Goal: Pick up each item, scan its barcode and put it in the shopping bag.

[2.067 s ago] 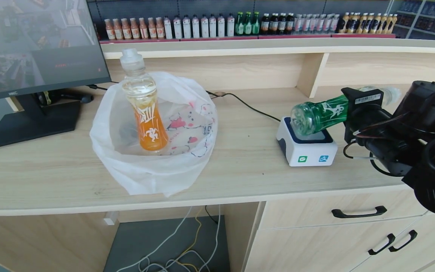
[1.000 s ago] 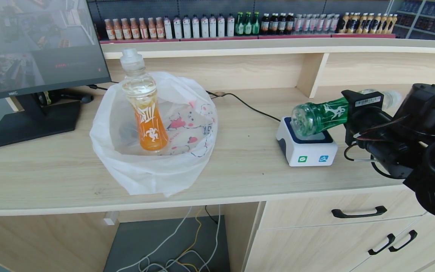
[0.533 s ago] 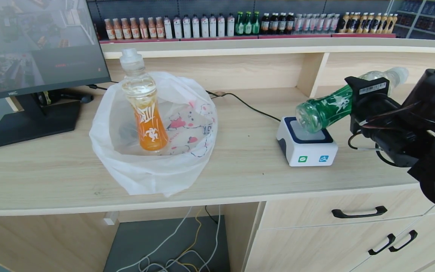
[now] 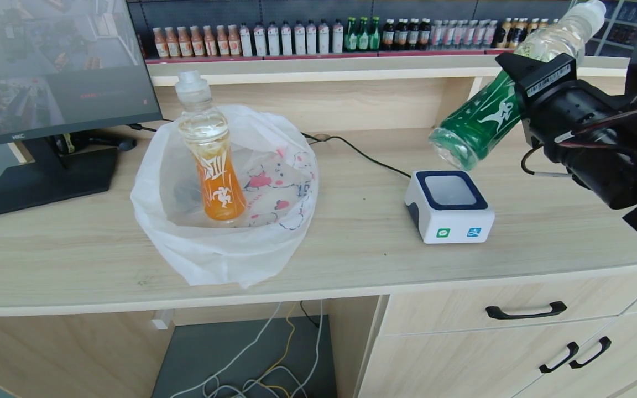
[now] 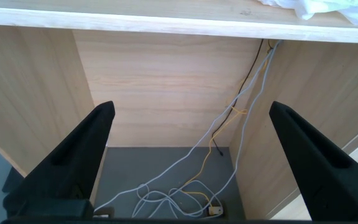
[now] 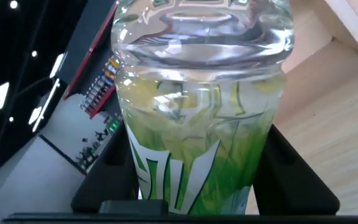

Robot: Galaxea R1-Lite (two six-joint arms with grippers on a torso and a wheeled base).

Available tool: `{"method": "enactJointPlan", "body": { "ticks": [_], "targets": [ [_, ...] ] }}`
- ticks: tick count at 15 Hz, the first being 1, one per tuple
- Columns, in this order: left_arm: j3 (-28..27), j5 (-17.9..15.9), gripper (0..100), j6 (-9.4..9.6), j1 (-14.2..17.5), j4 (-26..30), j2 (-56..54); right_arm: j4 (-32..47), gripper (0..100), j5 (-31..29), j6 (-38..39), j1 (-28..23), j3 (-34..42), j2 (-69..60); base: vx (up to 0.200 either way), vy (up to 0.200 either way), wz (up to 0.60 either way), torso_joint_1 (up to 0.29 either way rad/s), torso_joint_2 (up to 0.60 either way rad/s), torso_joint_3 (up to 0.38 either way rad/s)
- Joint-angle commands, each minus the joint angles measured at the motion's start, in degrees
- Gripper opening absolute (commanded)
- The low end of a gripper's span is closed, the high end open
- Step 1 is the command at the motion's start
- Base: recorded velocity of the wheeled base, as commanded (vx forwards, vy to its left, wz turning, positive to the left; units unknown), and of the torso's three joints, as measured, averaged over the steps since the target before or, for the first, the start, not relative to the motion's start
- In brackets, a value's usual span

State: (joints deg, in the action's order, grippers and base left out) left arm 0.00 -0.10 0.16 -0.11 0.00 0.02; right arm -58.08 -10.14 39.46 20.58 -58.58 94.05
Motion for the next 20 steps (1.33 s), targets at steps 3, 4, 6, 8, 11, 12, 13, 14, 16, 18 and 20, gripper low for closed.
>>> {"method": "enactJointPlan", "body": {
  "ticks": [3,4,6,8,11,12,13,14,16,18,20],
  "targets": [
    [0.00,0.01,100,0.11,0.02,0.00,-0.02,-0.63,0,6.19,-16.70,1.31,-1.01,-4.05,0.000,0.000,0.00,0.000,0.00,0.000],
    [0.00,0.01,100,0.19,0.02,0.00,-0.02,-6.70,0,6.98,-26.98,1.31,0.39,-3.35,0.000,0.000,0.00,0.000,0.00,0.000],
    [0.00,0.01,100,0.11,0.02,0.00,-0.02,-14.52,0,12.52,-34.89,1.13,5.75,-2.82,0.000,0.000,0.00,0.000,0.00,0.000],
    [0.00,0.01,100,0.19,0.02,0.00,-0.02,-18.21,0,14.10,-41.39,1.39,10.41,-3.26,0.000,0.000,0.00,0.000,0.00,0.000],
    [0.00,0.01,100,0.19,0.02,0.00,-0.02,-18.48,0,19.90,-47.28,1.48,11.29,-3.70,0.000,0.000,0.00,0.000,0.00,0.000],
    [0.00,0.01,100,0.11,0.02,0.00,-0.02,-19.09,0,21.22,-48.07,1.66,12.43,-3.87,0.000,0.000,0.00,0.000,0.00,0.000],
    [0.00,0.01,100,0.19,0.02,0.00,-0.02,-20.67,0,22.01,-48.95,2.01,13.66,-4.14,0.000,0.000,0.00,0.000,0.00,0.000],
    [0.00,0.01,100,0.28,0.02,0.00,-0.02,-23.49,0,22.01,-49.30,2.80,16.83,-3.96,0.000,0.000,0.00,0.000,0.00,0.000],
    [0.00,0.01,100,0.11,0.02,0.00,-0.02,-28.14,0,21.57,-49.48,2.89,20.43,-3.70,0.000,0.000,0.00,0.000,0.00,0.000],
    [0.00,0.01,100,0.02,0.02,0.00,-0.02,-28.41,0,19.81,-48.87,3.59,18.15,-2.73,0.000,0.000,0.00,0.000,0.00,0.000],
    [0.00,0.01,100,0.02,0.02,0.00,-0.02,-28.94,0,16.38,-47.11,4.91,17.88,-2.47,0.000,0.200,0.00,0.000,0.00,-0.005]
  ]
}}
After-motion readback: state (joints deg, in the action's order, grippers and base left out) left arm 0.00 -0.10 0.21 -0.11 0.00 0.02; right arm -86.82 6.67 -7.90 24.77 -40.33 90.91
